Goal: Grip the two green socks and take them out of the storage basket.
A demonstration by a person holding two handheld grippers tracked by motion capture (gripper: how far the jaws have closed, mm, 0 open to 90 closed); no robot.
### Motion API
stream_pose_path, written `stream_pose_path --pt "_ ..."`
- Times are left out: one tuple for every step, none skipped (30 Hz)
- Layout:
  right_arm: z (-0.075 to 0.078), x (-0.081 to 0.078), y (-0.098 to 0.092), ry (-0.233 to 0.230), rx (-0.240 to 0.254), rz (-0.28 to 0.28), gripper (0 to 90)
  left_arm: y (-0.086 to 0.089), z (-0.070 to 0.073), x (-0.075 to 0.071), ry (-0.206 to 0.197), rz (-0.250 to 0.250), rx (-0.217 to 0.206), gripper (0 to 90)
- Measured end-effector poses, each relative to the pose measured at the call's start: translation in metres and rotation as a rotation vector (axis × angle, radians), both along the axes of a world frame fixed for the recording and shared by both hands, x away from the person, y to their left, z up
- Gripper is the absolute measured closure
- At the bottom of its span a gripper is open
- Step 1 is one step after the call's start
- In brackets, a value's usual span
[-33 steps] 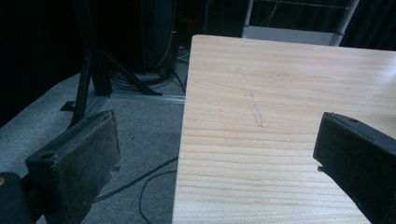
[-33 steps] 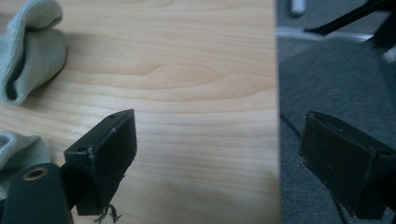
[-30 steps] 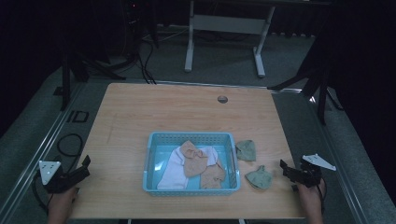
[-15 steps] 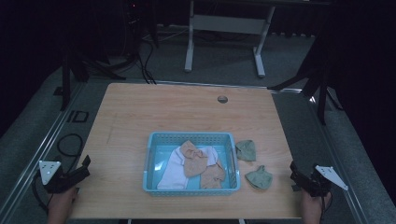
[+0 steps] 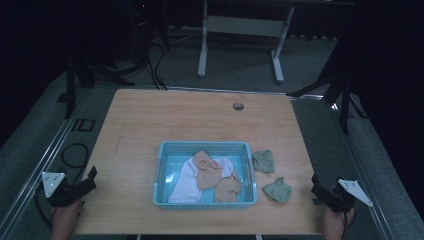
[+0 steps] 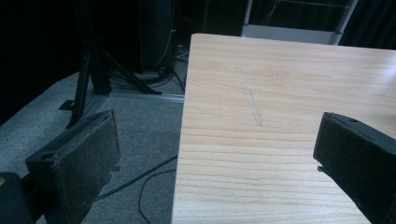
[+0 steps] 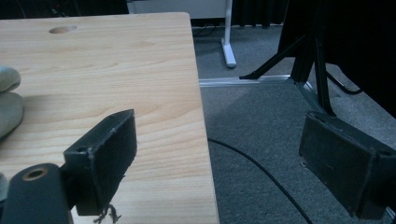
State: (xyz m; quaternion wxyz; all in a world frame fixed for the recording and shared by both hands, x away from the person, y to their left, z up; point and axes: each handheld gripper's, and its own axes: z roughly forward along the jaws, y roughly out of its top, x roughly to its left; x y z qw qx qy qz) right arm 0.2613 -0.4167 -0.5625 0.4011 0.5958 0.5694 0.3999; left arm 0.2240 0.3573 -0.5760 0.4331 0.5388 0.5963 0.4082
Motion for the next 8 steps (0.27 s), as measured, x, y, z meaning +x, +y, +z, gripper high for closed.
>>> stream_pose_path --pt "0.0 0.0005 -0.0008 0.003 0.004 0.0 10.9 -0.0001 0.0 -0.0001 -0.001 -0.001 0.0 0.7" --pt "0.0 0.0006 -0.001 0.003 0.003 -0.002 11.0 -0.0001 0.0 -0.0001 -0.001 -0.001 0.0 0.7" --pt "0.0 0.0006 -0.001 0.0 0.002 -0.004 11.0 -0.0001 0.0 -0.0001 -0.001 0.0 0.0 0.7" --pt "0.0 0.0006 -0.001 0.0 0.002 -0.004 11.0 -0.0001 0.0 -0.0001 -0.001 0.0 0.0 0.7" --pt "0.0 0.0015 -0.0013 0.01 0.009 0.003 11.0 0.0001 0.0 -0.0001 -0.001 -0.001 0.0 0.7" --pt "0.0 0.0015 -0.0013 0.01 0.009 0.003 11.0 0.0001 0.0 -0.0001 -0.001 -0.001 0.0 0.7" --pt "0.0 0.0009 -0.0013 0.003 0.008 -0.003 11.0 0.0001 0.0 0.0001 0.0 -0.001 -0.001 0.7" --pt "0.0 0.0009 -0.0013 0.003 0.008 -0.003 11.0 0.0001 0.0 0.0001 0.0 -0.001 -0.001 0.7"
